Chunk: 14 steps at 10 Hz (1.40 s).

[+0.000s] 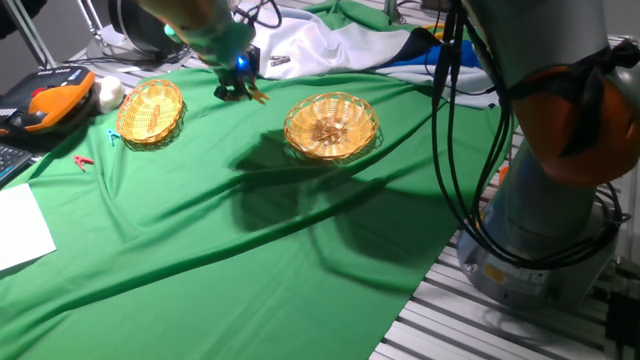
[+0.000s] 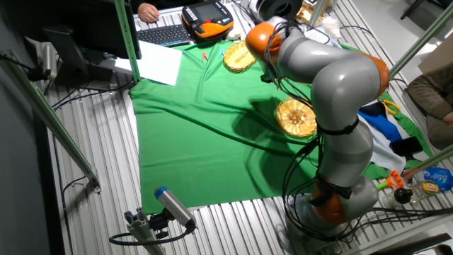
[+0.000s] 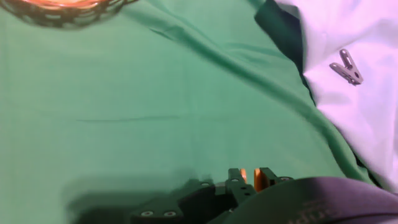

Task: Use a clamp

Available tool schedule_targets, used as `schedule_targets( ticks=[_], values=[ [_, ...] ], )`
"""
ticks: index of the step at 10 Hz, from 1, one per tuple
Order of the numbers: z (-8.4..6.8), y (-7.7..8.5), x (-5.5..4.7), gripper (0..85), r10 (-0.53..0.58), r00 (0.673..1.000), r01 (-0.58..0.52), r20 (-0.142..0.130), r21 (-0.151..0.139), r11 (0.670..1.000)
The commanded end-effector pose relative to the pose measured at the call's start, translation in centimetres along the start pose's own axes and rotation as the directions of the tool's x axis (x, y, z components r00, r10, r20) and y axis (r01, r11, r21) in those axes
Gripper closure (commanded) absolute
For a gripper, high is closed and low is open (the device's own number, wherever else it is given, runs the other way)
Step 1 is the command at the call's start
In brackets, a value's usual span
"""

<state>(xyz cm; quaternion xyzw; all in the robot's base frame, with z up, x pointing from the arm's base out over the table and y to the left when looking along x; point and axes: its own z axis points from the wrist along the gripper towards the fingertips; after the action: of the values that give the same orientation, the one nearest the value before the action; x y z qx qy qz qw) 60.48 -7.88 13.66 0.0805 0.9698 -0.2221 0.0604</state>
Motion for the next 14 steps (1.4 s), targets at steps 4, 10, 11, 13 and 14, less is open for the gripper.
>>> schedule_targets(
  ticks=[4, 10, 11, 13, 14],
  values=[
    [1.0, 0.2, 0.4, 85.0, -0.008, 0.999, 0.006, 0.043, 0.050, 0.999],
    [2.0, 0.6, 0.9, 85.0, -0.057, 0.995, 0.047, 0.079, 0.132, 0.990],
    [2.2, 0.6, 0.8, 85.0, -0.057, 0.995, 0.047, 0.080, 0.130, 0.990],
    [2.7, 0.5, 0.8, 85.0, -0.057, 0.995, 0.045, 0.085, 0.131, 0.990],
    [3.0, 0.6, 0.8, 85.0, -0.056, 0.995, 0.044, 0.087, 0.137, 0.990]
  ],
)
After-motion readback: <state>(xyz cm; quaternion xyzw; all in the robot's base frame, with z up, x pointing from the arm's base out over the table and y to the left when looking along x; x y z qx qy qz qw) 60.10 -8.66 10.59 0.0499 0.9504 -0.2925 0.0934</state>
